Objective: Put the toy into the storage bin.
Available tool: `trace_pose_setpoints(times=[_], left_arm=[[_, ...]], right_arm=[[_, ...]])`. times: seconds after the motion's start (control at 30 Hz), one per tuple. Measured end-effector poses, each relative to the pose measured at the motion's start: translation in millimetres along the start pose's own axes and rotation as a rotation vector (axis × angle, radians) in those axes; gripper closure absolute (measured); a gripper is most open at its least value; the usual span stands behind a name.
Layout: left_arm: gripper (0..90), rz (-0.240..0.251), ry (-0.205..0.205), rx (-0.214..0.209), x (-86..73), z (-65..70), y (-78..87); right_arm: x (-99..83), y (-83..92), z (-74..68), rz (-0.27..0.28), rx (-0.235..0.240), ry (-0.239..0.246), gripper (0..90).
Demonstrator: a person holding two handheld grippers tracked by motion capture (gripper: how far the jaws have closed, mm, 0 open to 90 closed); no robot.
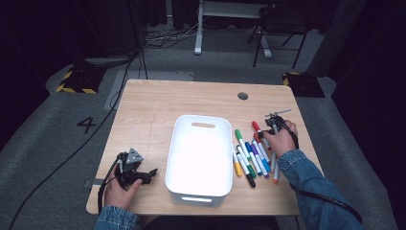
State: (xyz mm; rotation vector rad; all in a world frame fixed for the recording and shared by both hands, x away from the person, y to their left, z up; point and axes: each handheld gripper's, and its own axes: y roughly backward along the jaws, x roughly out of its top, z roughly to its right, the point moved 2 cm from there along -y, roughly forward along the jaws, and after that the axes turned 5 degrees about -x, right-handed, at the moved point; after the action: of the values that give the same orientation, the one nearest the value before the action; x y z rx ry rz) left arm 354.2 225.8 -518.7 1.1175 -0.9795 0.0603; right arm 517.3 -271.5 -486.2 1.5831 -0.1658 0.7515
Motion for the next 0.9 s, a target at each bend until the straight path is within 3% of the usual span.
trace_pose_setpoints(times=[0.3,0.53,0.9], left_arm=[[15.6,0.0,0.0,0.0,0.0,0.0,0.0],[15.5,0.0,0.0,0.0,0.0,0.0,0.0],[15.5,0.002,0.003,-0.001,0.1,0.0,-0.1]], right_arm=[[4.9,18.9,1.9,0.039,0.027,0.003,77.3],[8.6,36.5,1.4,0.084,0.08,0.011,77.3],[17.3,74.1,-10.8,0.158,0.161,0.054,77.3]])
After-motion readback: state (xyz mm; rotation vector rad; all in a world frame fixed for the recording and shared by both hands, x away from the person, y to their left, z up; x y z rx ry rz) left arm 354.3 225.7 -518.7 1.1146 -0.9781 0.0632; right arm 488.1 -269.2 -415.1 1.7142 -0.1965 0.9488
